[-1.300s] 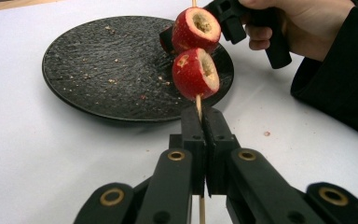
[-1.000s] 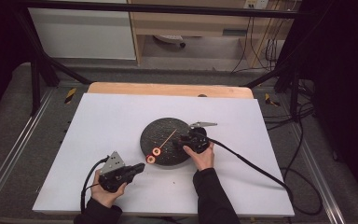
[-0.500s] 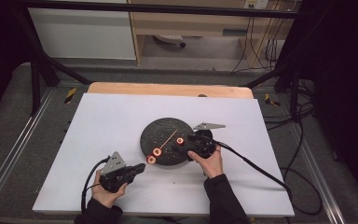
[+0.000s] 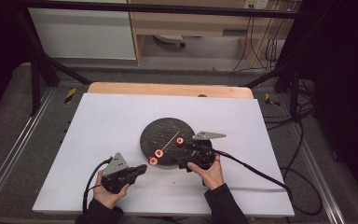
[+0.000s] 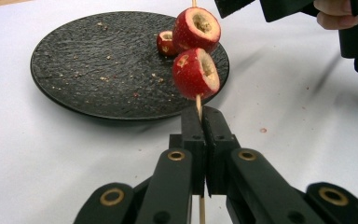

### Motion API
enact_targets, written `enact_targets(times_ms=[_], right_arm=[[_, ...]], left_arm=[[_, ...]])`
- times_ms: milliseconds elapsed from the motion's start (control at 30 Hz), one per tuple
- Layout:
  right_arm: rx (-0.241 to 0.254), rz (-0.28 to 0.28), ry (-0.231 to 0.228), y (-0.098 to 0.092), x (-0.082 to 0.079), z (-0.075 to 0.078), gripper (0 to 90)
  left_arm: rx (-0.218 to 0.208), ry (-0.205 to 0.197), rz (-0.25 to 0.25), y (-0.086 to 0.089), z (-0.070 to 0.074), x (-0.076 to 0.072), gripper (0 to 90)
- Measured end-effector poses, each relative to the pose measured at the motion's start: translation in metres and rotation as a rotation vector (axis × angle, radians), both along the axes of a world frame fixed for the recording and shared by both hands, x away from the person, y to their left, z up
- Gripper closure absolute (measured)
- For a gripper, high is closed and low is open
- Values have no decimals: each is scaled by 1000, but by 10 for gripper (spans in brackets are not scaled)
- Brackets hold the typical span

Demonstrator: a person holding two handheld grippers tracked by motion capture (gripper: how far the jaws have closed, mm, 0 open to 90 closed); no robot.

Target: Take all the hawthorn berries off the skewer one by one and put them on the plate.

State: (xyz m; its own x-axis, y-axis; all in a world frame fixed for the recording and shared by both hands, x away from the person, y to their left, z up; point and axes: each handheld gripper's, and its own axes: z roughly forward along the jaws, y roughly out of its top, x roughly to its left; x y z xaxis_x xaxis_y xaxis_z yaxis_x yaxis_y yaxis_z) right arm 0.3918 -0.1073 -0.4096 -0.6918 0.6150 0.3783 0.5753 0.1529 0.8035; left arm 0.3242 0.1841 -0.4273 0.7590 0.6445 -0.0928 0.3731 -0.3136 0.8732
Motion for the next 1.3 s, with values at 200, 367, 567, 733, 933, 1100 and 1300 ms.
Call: enact_targets(times_ms=[200, 367, 567, 733, 933, 1100, 1300], right_arm=[[39, 19, 7, 4, -4, -4, 102], [87, 21, 17, 8, -4, -7, 182], [126, 31, 28, 13, -3, -8, 293], [128, 46, 33, 18, -2, -12, 392], [156, 63, 61, 20, -1, -13, 494], [172, 80, 83, 21, 0, -15, 550], [185, 94, 104, 21, 0, -16, 625]], left_arm=[[6, -2, -10, -4, -1, -1, 882], [10, -1, -18, -7, -1, -2, 882], [14, -3, -27, -9, -2, -3, 882], [15, -2, -29, -11, -3, -4, 882], [12, -2, -29, -10, -3, -4, 882], [11, -4, -31, -11, -3, -4, 881], [10, -6, -34, -11, -2, -4, 882]])
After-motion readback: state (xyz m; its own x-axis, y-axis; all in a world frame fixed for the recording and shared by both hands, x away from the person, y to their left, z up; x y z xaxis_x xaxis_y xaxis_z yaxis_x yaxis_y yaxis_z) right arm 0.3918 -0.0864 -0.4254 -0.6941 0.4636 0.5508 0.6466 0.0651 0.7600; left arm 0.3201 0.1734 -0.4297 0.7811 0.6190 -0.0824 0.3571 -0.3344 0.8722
